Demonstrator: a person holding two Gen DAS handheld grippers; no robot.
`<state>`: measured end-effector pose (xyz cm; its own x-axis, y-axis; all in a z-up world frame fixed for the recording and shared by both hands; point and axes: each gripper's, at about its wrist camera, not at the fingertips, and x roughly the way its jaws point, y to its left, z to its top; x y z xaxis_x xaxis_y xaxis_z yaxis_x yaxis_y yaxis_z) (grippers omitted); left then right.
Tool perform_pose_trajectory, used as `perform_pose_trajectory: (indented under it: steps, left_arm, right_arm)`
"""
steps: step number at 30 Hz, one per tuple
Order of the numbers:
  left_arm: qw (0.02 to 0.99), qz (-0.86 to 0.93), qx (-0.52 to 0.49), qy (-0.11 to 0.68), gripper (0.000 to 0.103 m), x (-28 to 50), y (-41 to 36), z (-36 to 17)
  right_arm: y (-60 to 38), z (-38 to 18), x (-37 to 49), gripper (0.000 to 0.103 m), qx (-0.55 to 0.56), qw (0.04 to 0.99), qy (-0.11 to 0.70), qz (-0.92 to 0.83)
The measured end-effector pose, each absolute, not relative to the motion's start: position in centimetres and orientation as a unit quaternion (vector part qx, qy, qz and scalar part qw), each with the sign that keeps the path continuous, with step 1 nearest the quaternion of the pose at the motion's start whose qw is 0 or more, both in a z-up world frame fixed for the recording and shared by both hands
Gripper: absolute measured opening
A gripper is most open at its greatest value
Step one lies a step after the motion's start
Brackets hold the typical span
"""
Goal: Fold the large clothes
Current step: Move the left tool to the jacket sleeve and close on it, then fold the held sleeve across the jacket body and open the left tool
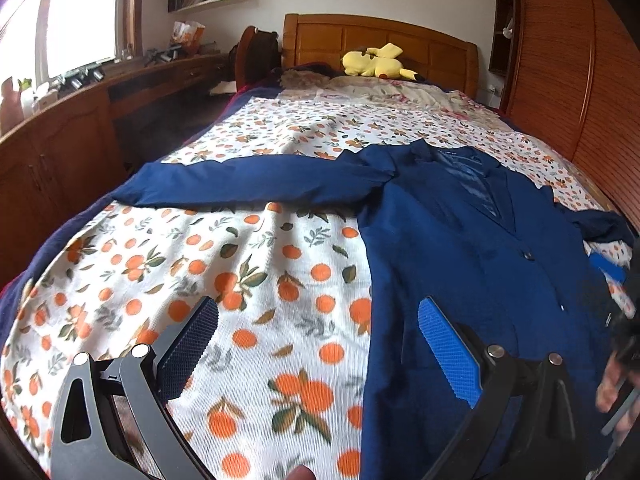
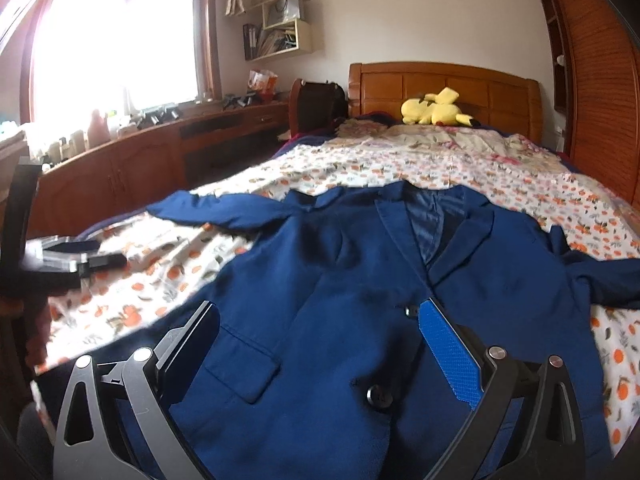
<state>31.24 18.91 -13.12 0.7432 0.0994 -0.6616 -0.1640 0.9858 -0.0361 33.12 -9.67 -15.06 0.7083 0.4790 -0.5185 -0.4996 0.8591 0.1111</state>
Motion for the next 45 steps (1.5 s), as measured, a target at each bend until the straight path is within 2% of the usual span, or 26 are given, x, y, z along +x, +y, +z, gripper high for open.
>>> perform_pose_trajectory:
  steps: [7, 18, 28, 31, 32, 34, 35, 37, 45]
  left_arm:
    - [0.922, 0.072, -0.094, 0.37, 0.101, 37.0, 22.6, -14.4]
    - [0.894, 0.113, -0.152, 0.407, 0.079, 45.9, 29.4, -18.1]
    - [0.867, 0.154, -0.242, 0.408, 0.076, 50.9, 35.0, -20.3]
    - [0.861, 0.162, -0.261, 0.406, 0.067, 51.8, 36.1, -20.6]
    - [0.86, 0.165, -0.263, 0.405, 0.06, 52.0, 36.2, -20.6]
    - [0.856, 0.177, -0.266, 0.405, 0.037, 52.4, 36.7, -20.6]
    - [0.852, 0.188, -0.268, 0.409, 0.014, 52.6, 37.0, -20.6]
    - [0.849, 0.183, -0.278, 0.411, 0.002, 53.1, 37.2, -20.3]
    - [0.891, 0.15, -0.187, 0.386, 0.001, 52.6, 30.2, -12.1]
  right_arm:
    - [-10.5, -15.7, 33.3, 0.096, 0.002, 0.924, 0.278, 0.264]
    - [-10.6, -16.0, 33.6, 0.096, 0.008, 0.922, 0.283, 0.264]
    - [-10.5, -16.3, 34.0, 0.096, 0.007, 0.92, 0.291, 0.263]
    - [-10.6, -16.3, 34.0, 0.096, 0.009, 0.919, 0.291, 0.264]
    - [-10.6, -16.4, 33.9, 0.096, 0.009, 0.919, 0.291, 0.264]
    - [-10.6, -16.3, 33.9, 0.096, 0.01, 0.919, 0.291, 0.264]
    - [-10.6, -16.4, 33.9, 0.096, 0.01, 0.919, 0.291, 0.264]
    - [-10.5, -16.3, 33.8, 0.096, 0.009, 0.92, 0.29, 0.264]
    - [-10.7, -15.9, 33.4, 0.096, 0.01, 0.925, 0.276, 0.262]
